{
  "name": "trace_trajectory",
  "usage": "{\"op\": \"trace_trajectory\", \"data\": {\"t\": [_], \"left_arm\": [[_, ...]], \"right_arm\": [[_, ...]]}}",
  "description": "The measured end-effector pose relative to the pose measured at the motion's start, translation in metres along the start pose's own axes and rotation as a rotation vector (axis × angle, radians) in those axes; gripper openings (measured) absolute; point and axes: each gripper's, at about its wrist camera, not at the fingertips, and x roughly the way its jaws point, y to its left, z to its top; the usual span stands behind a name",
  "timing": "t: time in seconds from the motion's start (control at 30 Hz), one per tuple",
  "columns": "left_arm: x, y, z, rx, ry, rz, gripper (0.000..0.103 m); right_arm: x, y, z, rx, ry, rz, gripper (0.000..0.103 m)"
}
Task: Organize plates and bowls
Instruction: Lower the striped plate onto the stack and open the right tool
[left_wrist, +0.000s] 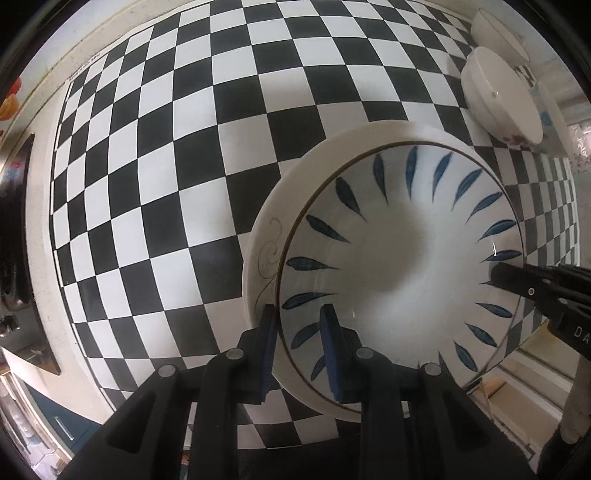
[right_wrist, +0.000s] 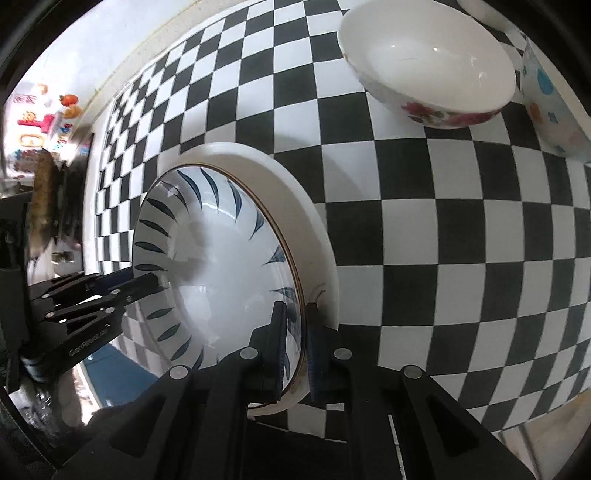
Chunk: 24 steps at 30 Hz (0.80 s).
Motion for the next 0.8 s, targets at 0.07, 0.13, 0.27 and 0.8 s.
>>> {"op": "trace_trajectory", "data": {"t": [0.07,0.13,0.27,0.8], "left_arm": [[0.0,-0.004,0.002,-0.001,0.004,0.014,0.021],[0.002,-0.015,0.006,-0.005,0.008,0.032,0.021],[0.007,-0.024,0.007,-0.02,0.016,0.058,0.021],[0.0,-0.016,0.009,-0.113,-0.002,-0.004,0.022]], "right_arm": [[0.001,0.001,0.003,0.006,0.007,-0.005,0.011],[0.002,0.003,0.005,0.011,0.014,-0.019,0.011],[0.005,0.01,0.008,0.026,0.026,-0.043,0.011],[-0.005,0.012,0.007,0.037,0.052,-0.003,0.042]]}}
